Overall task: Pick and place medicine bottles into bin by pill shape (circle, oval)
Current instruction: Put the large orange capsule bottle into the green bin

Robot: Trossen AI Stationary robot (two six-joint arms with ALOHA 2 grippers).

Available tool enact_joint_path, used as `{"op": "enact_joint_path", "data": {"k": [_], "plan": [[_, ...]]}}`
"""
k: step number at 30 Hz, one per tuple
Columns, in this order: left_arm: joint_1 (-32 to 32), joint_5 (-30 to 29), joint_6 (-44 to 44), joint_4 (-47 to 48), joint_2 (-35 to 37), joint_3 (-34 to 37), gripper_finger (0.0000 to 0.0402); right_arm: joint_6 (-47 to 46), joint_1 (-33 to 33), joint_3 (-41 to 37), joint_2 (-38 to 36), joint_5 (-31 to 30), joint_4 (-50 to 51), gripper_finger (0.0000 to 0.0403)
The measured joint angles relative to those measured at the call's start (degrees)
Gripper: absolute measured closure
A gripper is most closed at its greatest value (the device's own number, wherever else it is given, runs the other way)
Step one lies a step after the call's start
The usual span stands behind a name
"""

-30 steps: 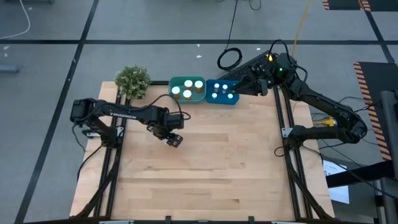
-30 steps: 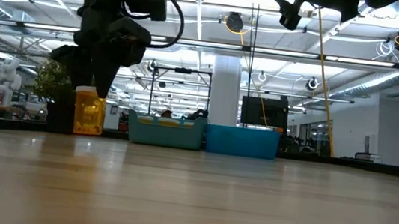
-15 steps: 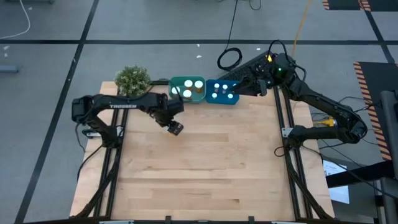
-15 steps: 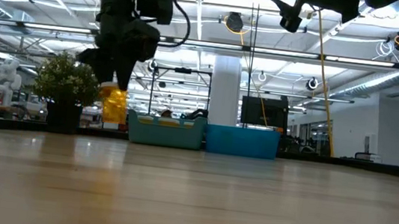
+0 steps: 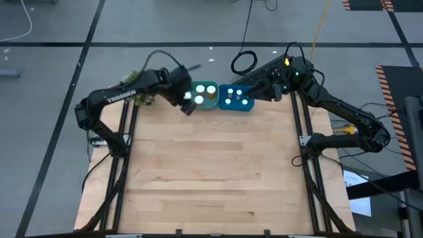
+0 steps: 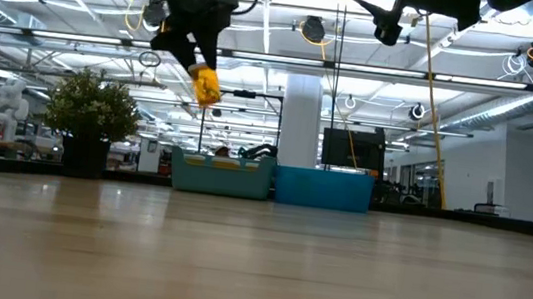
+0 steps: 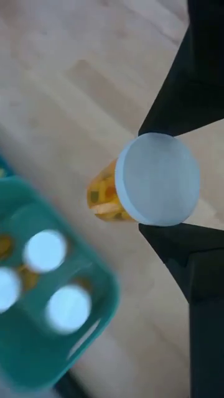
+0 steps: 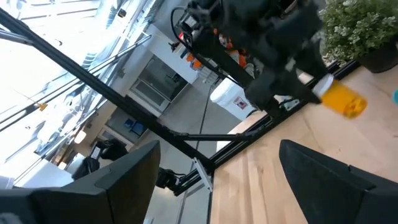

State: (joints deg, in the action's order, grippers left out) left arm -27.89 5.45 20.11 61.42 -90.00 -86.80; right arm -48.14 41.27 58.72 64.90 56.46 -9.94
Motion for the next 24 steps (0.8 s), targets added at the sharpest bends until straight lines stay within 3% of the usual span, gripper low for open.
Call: {"op": "enact_joint_path", "data": {"k": [6,15,24], "plan": [[-6.0,-0.1,-4.1,0.1,0.0,-3.9,0.0178,-0.3,0.0,0.0,0.0,-1.0,0.0,0.0083],[-12.6,0.8,-8.0,-1.5,-0.4,-8.0,0.0191,-0.6,0.0,0.0,0.0,-1.8,0.0,0.0083],[-12.8,4.4,-10.6,-1.3,-10.4,-19.7,0.0189,-0.9,0.0,0.0,0.0,-4.0,0.3,0.0083]]}}
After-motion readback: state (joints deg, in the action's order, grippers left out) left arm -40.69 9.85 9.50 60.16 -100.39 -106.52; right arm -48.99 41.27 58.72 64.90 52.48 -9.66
